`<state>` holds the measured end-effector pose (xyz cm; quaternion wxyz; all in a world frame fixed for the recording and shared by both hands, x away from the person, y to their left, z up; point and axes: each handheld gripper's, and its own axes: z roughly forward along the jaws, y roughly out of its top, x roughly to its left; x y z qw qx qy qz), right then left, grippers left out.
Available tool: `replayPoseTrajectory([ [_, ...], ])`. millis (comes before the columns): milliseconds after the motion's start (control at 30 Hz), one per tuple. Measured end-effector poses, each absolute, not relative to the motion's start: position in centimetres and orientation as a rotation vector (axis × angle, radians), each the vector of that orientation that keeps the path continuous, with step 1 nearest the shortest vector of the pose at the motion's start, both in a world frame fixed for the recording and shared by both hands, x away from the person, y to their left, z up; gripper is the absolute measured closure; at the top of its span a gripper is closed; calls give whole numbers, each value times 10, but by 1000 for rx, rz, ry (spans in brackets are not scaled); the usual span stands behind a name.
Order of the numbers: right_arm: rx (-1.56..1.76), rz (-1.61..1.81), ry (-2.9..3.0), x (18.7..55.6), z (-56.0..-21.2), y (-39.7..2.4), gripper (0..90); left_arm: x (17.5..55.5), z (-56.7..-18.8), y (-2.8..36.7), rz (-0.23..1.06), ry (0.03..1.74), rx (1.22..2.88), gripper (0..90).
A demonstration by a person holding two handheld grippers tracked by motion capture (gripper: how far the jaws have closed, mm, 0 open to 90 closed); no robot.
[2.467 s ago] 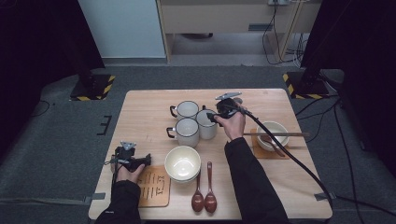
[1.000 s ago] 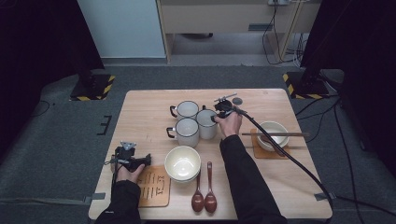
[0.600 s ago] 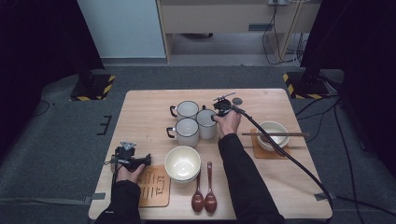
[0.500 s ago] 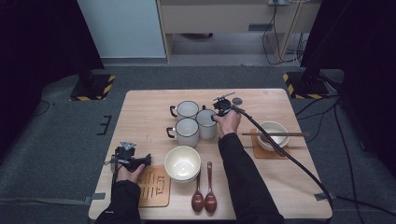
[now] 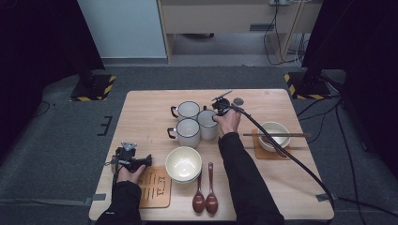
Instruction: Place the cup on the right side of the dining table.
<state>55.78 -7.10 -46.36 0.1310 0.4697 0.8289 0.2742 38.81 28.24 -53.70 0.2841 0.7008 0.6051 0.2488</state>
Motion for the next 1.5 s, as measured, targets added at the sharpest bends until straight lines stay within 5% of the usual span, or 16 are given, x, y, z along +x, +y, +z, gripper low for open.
replayPoseTrajectory([
  [1500, 1399, 941, 2401, 547, -459, -107, 837, 388, -537, 282, 666, 1619, 1875, 0],
])
